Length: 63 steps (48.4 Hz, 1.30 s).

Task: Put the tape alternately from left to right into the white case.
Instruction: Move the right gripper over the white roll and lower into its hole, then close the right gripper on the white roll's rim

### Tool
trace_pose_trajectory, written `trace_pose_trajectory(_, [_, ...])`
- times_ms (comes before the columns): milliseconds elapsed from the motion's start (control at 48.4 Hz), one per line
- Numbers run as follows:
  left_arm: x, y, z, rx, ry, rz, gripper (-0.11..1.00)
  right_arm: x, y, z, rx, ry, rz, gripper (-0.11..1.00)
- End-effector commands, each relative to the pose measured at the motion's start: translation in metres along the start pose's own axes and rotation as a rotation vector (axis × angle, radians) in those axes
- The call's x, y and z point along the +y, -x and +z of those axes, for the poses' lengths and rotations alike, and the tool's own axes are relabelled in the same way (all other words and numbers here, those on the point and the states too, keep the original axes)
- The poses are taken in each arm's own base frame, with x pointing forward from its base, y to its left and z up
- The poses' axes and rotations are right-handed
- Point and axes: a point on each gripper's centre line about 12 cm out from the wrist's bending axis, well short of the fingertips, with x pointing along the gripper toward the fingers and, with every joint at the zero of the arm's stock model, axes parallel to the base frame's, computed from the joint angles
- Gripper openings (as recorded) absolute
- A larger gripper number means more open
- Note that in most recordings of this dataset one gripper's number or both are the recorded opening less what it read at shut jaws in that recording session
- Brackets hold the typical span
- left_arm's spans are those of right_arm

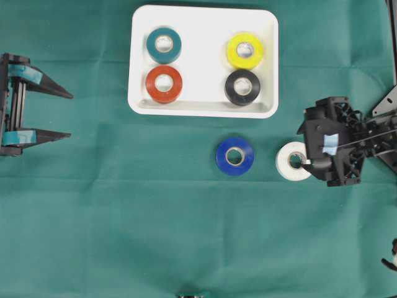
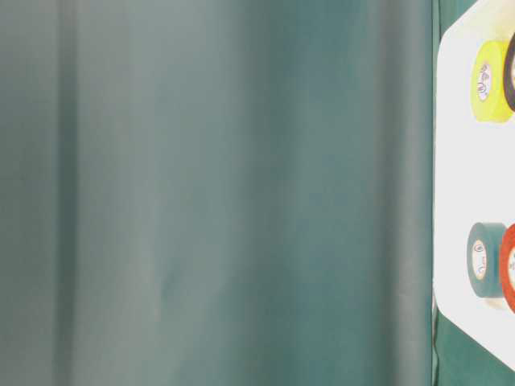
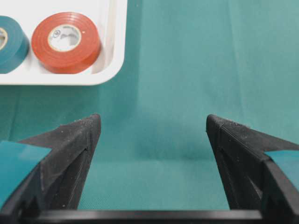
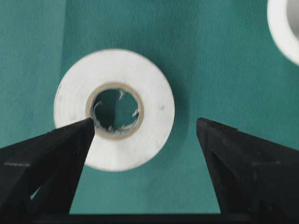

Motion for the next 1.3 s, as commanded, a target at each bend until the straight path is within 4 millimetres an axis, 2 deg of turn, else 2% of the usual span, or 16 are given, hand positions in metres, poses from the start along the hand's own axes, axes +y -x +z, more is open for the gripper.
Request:
trace_pose_trajectory(0, [0.0,0.0,0.005,-0.018,-0.003,-0.002,0.89,0.0,-0.002,0.008,-0.015,0.004,-0.002,0.59])
trace_pose_trajectory(414, [0.0,-0.001,0.0,-0.006,-0.001,-0.001,0.9,-0.004,-0.029,0.005,0.018,-0.013,-0.005,0.59])
trace_pose_trajectory(579, [0.0,-0.001,0.0,-0.006,-0.001,-0.001,0.89,-0.003,-0.031,0.007,0.019,-0.011,-0.003,0.58])
trace_pose_trajectory(662, [0.0,-0.001,0.0,-0.006,-0.001,-0.001,0.9,-0.003,-0.031,0.01,0.013,-0.009,-0.002,0.49])
trace_pose_trajectory(786, [0.0,-0.001,0.0,-0.006,-0.002,-0.001,0.89,-0.002,-0.03,0.013,0.005,-0.008,0.0,0.17])
trace_pose_trajectory(869, [-0.001,-0.001,0.0,-0.008,-0.003,-0.002,0.89,-0.002,-0.03,0.015,0.002,-0.011,-0.001,0.03])
trace_pose_trajectory(1282, [-0.001,-0.001,0.0,-0.006,-0.003,-0.002,0.89,-0.001,-0.028,0.021,-0.011,-0.023,0.003,0.01])
